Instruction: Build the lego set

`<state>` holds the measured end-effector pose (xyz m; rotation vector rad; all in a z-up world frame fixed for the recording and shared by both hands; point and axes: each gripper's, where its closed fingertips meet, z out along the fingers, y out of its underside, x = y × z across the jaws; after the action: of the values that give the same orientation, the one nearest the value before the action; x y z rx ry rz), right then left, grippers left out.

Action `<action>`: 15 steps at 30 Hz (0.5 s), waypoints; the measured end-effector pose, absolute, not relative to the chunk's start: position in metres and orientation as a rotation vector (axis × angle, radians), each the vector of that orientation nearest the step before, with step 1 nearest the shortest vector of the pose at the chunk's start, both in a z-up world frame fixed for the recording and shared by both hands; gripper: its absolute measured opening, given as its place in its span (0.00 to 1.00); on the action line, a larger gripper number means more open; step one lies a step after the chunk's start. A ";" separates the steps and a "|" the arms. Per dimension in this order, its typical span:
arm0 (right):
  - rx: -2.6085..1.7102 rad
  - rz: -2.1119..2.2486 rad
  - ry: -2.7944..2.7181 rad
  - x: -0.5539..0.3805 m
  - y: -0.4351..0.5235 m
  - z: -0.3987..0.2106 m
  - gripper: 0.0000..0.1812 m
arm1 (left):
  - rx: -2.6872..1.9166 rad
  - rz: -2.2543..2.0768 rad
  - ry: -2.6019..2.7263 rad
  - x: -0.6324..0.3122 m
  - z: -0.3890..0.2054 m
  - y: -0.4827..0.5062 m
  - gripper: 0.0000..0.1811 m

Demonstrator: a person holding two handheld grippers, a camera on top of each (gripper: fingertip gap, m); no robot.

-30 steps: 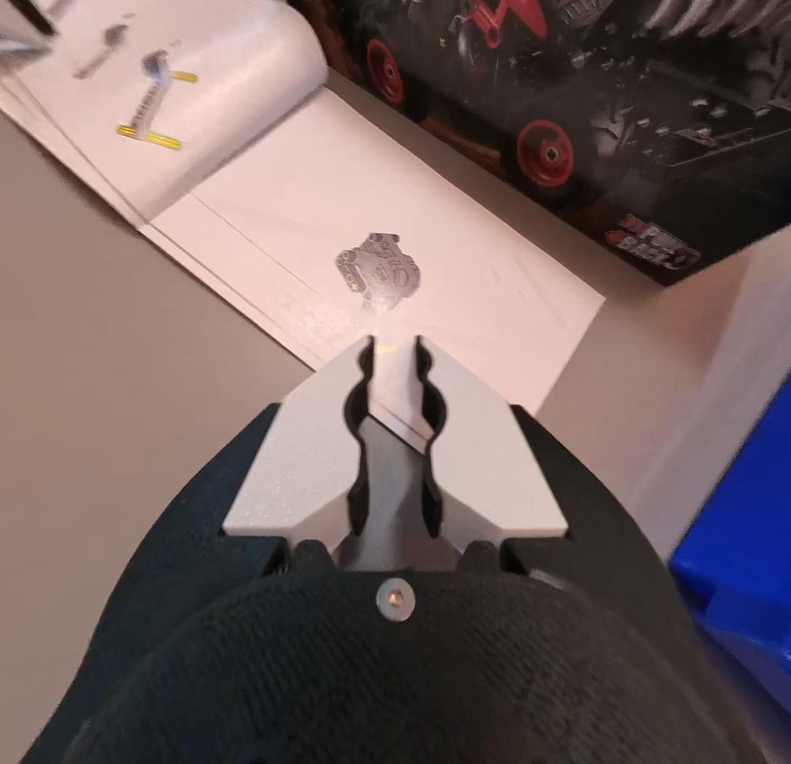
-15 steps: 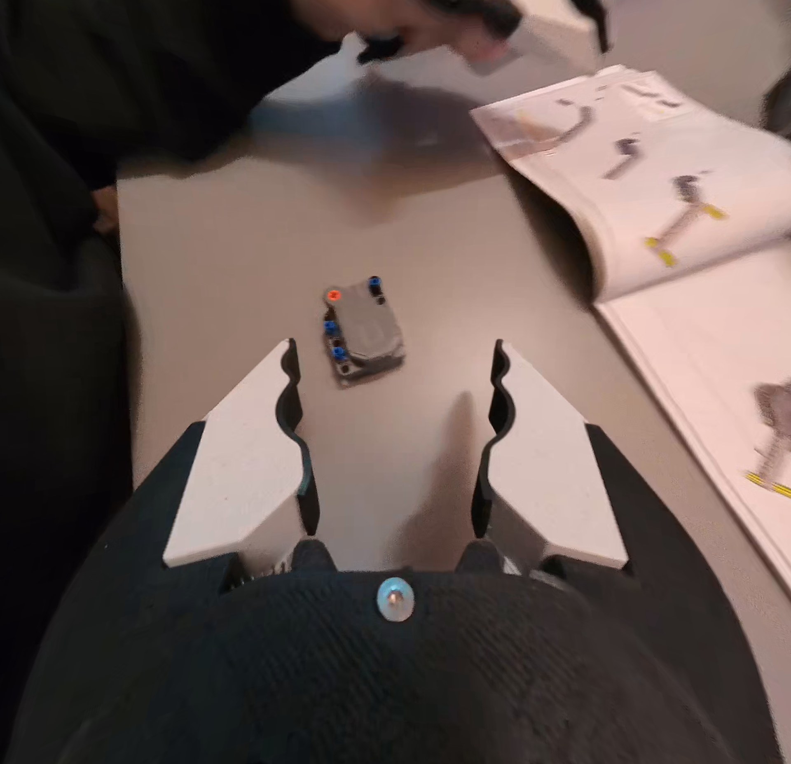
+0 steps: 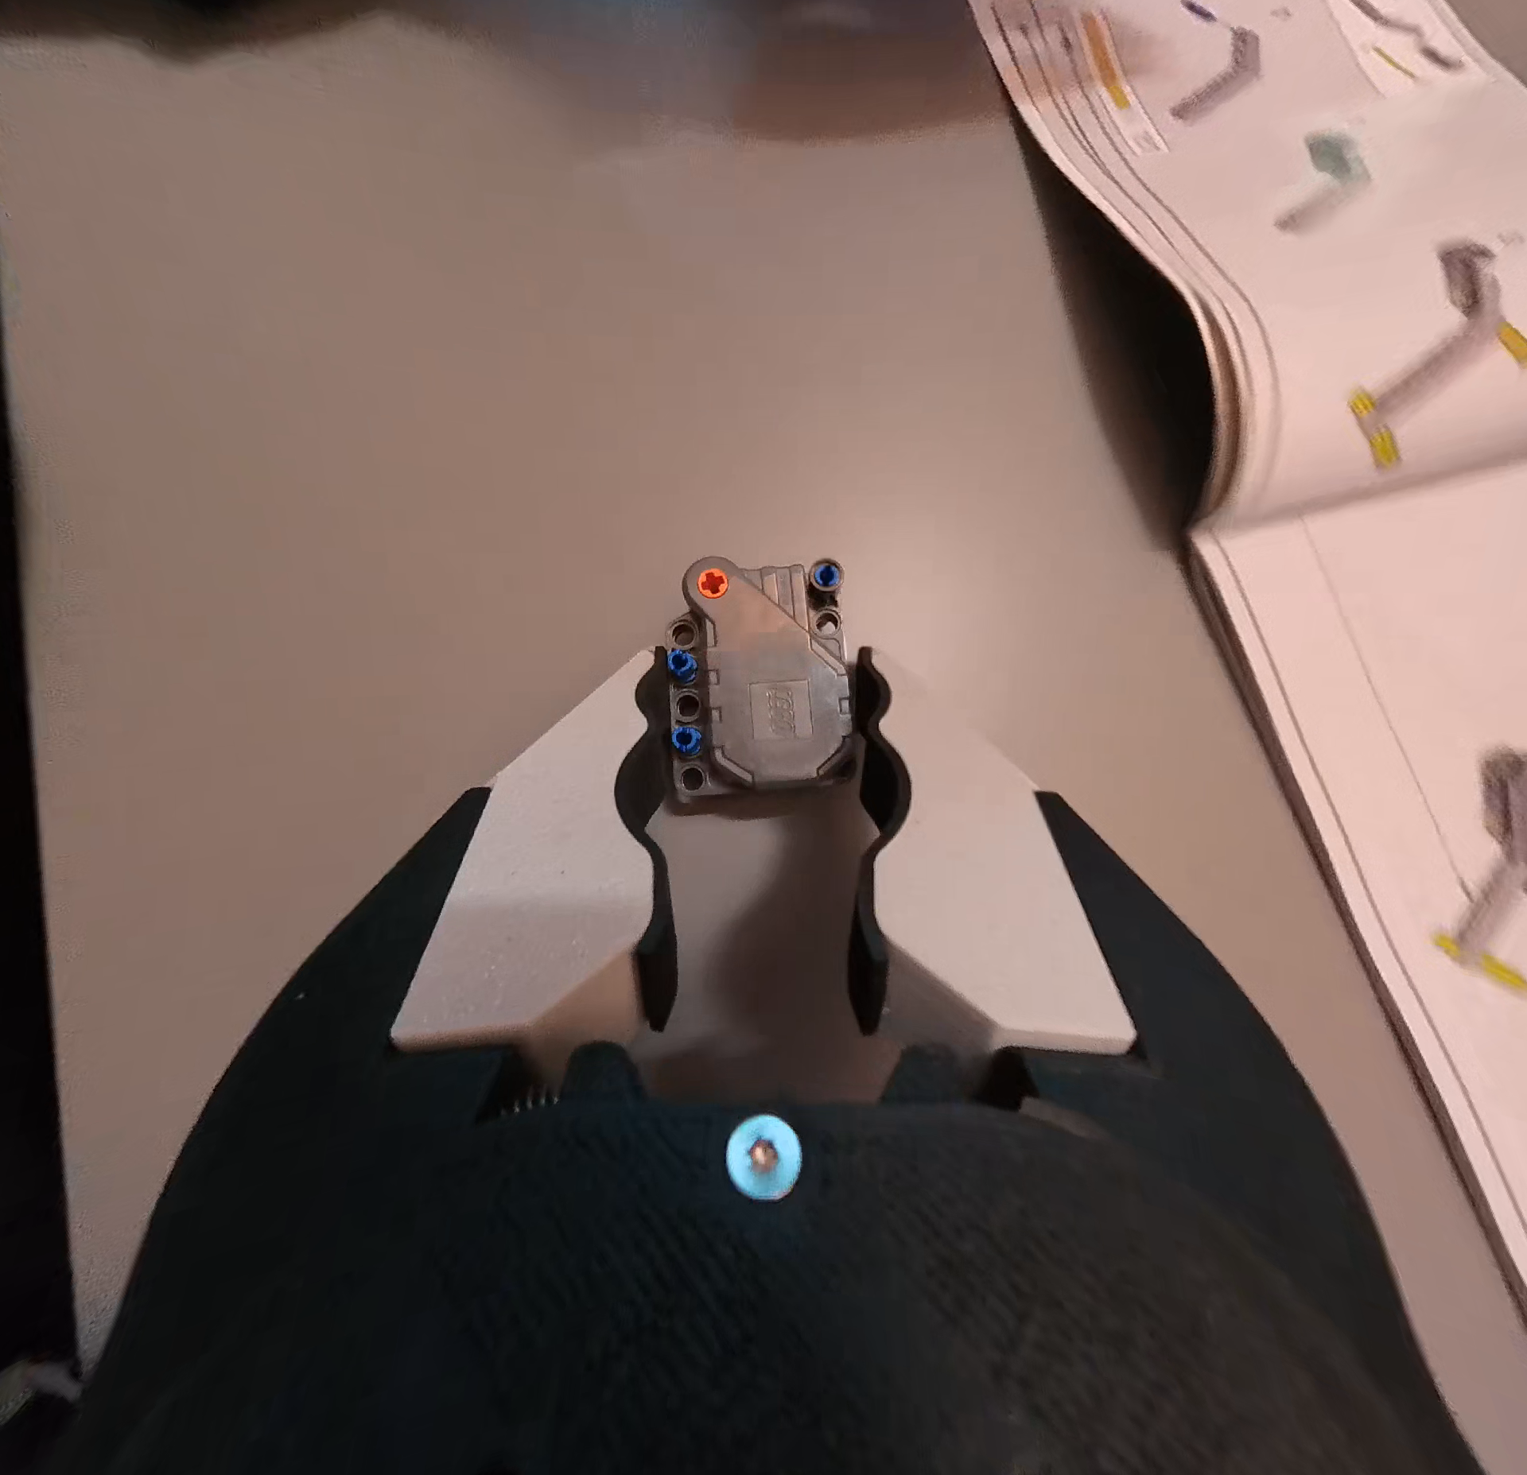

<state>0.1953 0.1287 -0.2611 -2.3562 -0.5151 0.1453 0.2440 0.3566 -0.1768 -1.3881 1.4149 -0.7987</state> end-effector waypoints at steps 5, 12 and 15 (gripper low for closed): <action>-2.423 0.116 -0.417 0.260 0.078 -0.262 0.23 | -1.396 -0.866 1.447 0.246 -0.180 0.346 0.01; -2.384 0.198 -0.387 0.303 0.055 -0.263 0.24 | -1.394 -0.901 1.566 0.254 -0.199 0.323 0.01; -2.361 0.235 -0.385 0.304 0.057 -0.262 0.24 | -1.397 -0.913 1.609 0.255 -0.205 0.314 0.01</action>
<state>0.3035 0.0569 -0.2618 -2.3611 -0.3850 0.2346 0.2555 0.3145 -0.2052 -1.3966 1.6085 -0.9133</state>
